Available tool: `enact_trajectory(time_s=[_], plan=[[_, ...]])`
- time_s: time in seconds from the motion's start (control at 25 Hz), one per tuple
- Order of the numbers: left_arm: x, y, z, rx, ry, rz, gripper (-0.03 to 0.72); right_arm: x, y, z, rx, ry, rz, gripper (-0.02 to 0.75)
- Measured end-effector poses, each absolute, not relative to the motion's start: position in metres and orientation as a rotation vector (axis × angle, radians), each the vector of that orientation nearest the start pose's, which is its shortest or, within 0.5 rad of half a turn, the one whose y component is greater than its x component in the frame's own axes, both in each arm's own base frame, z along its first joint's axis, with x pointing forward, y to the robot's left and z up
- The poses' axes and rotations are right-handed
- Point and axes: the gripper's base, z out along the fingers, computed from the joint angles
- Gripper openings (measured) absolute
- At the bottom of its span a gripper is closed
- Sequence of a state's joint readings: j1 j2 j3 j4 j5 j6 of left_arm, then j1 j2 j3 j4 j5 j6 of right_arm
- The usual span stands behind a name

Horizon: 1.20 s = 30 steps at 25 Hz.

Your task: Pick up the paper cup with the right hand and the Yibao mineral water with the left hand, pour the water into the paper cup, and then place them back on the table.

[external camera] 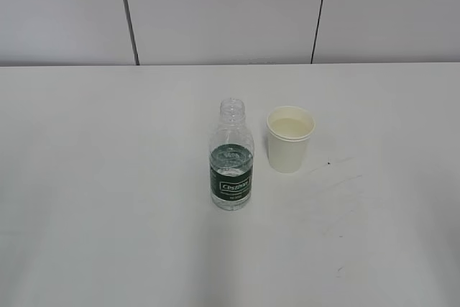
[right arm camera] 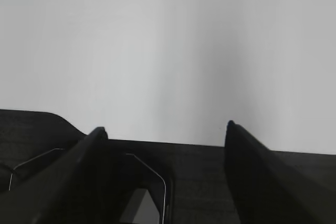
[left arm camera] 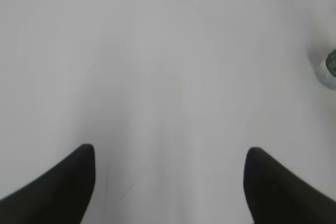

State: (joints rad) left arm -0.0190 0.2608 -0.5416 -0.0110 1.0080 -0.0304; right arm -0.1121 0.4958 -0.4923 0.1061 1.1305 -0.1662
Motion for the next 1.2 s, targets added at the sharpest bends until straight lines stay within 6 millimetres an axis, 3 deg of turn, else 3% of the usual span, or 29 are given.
enact_trajectory(time_s=[0.68, 0.88, 1.2], plan=[[-0.007, -0.001, 0.293, -0.011, 1.921, -0.046, 0.532, 0.011, 0.01, 0.269, -0.075, 2.245, 0.019, 0.533], [-0.009, -0.001, 0.294, -0.011, 1.906, -0.046, 0.532, -0.007, 0.012, 0.268, -0.081, 2.13, 0.004, 0.533], [-0.009, -0.001, 0.294, -0.01, 1.904, -0.047, 0.532, -0.009, 0.012, 0.268, -0.094, 2.114, 0.013, 0.533]])
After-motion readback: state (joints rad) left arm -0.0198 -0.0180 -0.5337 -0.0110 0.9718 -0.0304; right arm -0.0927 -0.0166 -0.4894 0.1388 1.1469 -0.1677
